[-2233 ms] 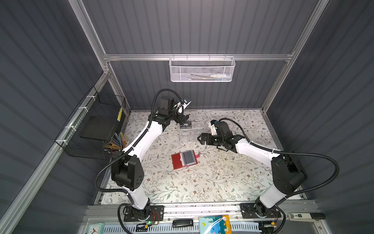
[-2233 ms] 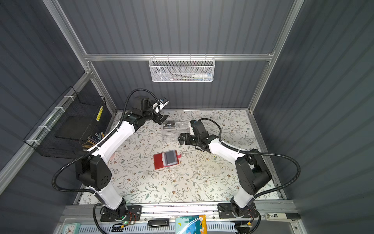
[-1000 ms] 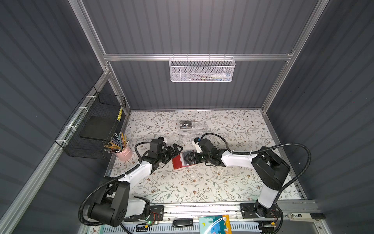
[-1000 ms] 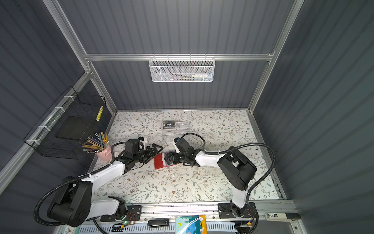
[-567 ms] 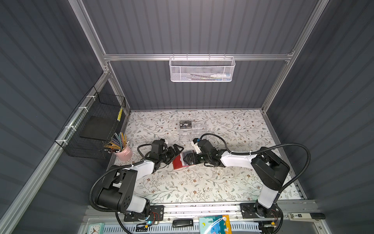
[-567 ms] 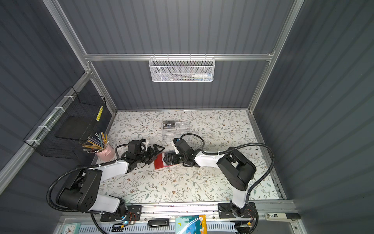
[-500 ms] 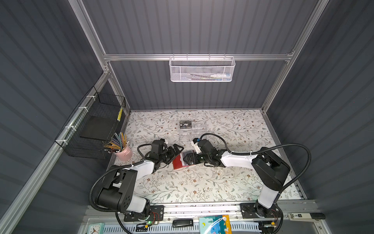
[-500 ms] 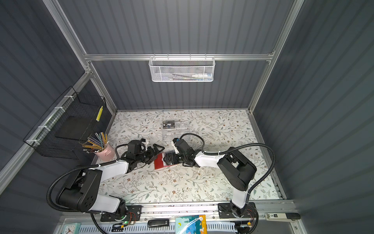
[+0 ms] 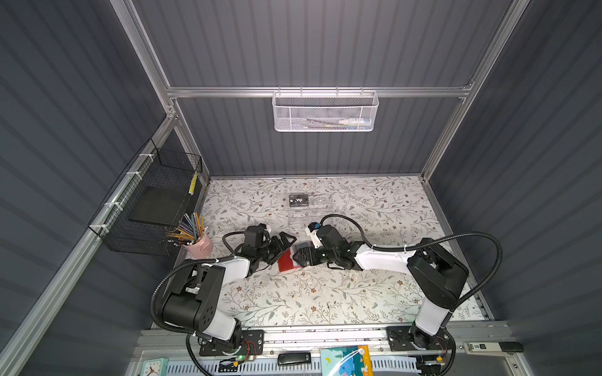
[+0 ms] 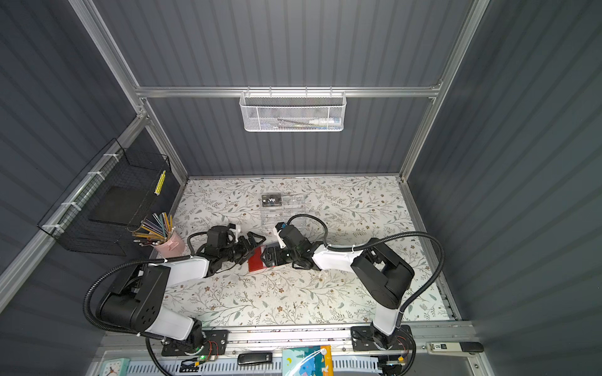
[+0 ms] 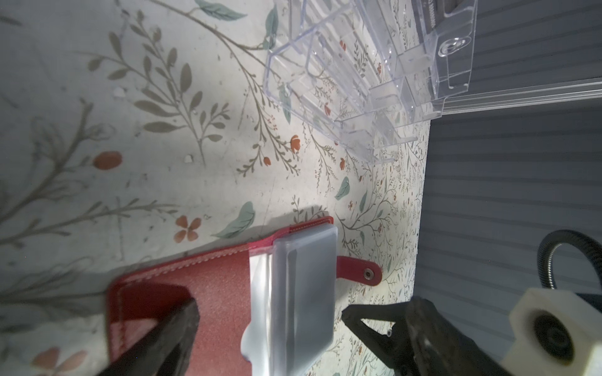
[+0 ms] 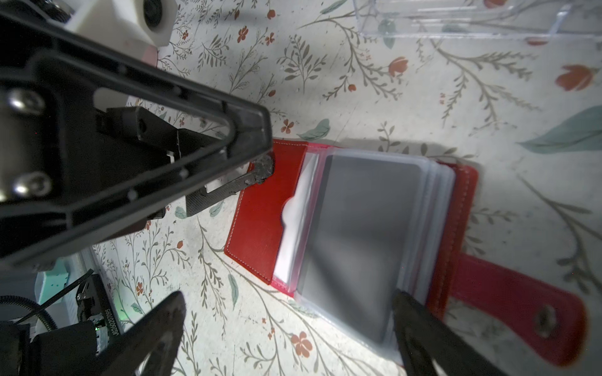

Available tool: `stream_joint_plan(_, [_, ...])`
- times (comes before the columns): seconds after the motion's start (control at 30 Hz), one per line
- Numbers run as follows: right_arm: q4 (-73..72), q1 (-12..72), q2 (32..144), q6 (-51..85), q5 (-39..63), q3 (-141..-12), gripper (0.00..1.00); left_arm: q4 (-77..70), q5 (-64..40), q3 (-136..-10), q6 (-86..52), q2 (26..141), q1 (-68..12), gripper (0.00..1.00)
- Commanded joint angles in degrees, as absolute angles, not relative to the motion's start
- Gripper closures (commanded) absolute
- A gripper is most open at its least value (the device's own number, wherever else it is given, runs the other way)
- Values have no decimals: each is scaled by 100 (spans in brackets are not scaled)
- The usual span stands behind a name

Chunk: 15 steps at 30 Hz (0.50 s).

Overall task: Take the credit cards out of the card holder
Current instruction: Flip over the card slot in the card holder.

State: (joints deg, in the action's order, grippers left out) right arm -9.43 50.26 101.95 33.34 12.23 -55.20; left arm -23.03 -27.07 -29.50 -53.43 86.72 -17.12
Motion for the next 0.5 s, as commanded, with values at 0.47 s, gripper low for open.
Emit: stream_joint_plan(0.47, [-967, 5126, 10463, 3355, 1173, -5659, 1, -2401, -2823, -2742, -5278, 8886, -1591, 0])
